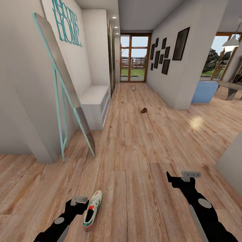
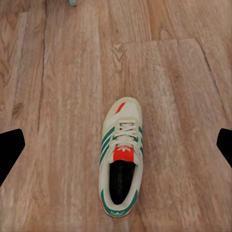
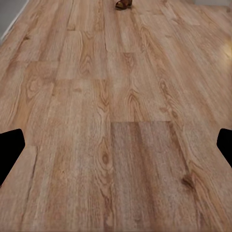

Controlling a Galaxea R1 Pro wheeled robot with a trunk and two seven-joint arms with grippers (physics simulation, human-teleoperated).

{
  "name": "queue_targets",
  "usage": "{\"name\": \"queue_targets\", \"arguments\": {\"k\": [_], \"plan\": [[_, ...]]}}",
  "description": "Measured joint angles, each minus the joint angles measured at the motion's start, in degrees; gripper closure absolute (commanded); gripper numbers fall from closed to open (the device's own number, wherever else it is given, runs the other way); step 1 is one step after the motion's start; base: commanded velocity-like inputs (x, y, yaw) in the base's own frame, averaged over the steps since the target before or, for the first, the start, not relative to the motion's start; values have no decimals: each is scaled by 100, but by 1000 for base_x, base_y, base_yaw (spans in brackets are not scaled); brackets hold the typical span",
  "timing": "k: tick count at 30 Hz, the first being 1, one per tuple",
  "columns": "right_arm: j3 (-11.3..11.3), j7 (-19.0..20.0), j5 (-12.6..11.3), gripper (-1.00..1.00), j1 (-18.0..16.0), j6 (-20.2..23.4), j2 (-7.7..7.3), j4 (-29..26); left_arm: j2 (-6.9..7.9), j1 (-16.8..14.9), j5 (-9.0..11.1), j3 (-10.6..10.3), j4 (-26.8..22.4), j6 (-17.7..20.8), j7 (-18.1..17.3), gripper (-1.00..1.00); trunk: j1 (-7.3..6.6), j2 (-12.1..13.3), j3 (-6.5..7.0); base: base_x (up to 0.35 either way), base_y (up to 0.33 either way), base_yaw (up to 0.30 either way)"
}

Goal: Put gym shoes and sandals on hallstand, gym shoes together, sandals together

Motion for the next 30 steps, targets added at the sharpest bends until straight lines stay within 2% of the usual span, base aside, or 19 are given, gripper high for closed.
{"name": "queue_targets", "arguments": {"k": [30], "plan": [[-9,0,-1,-100,0,5,0,0,-5,0,0,0,0,0,0,-100,659,-1203,-790,0,0,0]]}}
